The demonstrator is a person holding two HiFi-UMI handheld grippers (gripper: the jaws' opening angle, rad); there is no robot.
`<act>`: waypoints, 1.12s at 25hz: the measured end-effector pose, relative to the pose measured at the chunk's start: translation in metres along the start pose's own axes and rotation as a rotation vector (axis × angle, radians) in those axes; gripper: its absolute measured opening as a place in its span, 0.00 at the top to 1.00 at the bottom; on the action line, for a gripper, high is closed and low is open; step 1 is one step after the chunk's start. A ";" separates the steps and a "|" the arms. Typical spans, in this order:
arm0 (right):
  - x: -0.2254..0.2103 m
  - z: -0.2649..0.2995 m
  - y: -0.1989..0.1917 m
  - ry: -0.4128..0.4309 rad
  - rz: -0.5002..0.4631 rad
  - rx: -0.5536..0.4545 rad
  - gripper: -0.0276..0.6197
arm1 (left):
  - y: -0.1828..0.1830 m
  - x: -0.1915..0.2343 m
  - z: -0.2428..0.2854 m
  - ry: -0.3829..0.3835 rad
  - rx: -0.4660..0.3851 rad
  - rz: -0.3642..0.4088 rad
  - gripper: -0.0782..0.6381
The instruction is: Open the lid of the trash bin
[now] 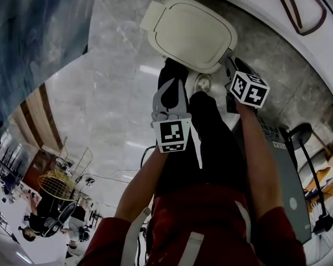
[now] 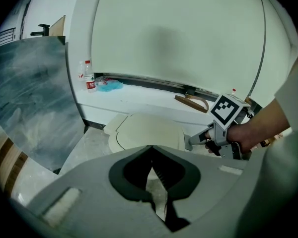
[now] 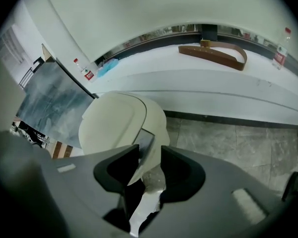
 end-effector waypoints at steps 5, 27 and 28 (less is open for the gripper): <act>-0.002 0.003 0.000 -0.006 0.019 0.010 0.73 | 0.000 -0.001 0.001 -0.007 0.003 0.007 0.88; -0.003 0.007 -0.001 -0.007 -0.109 0.041 0.70 | -0.012 -0.018 -0.001 -0.055 0.030 0.065 0.88; -0.003 0.007 -0.001 -0.006 -0.112 0.044 0.70 | -0.013 -0.019 -0.002 -0.054 0.032 0.064 0.88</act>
Point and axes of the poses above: the fingertips, and each gripper's own axes: z forward along the fingers, x to its left, y out of its top, the point moved 4 cm from there along -z, backward along the fingers, and after that the axes turned 1 degree about -x, right-handed, at the moved point
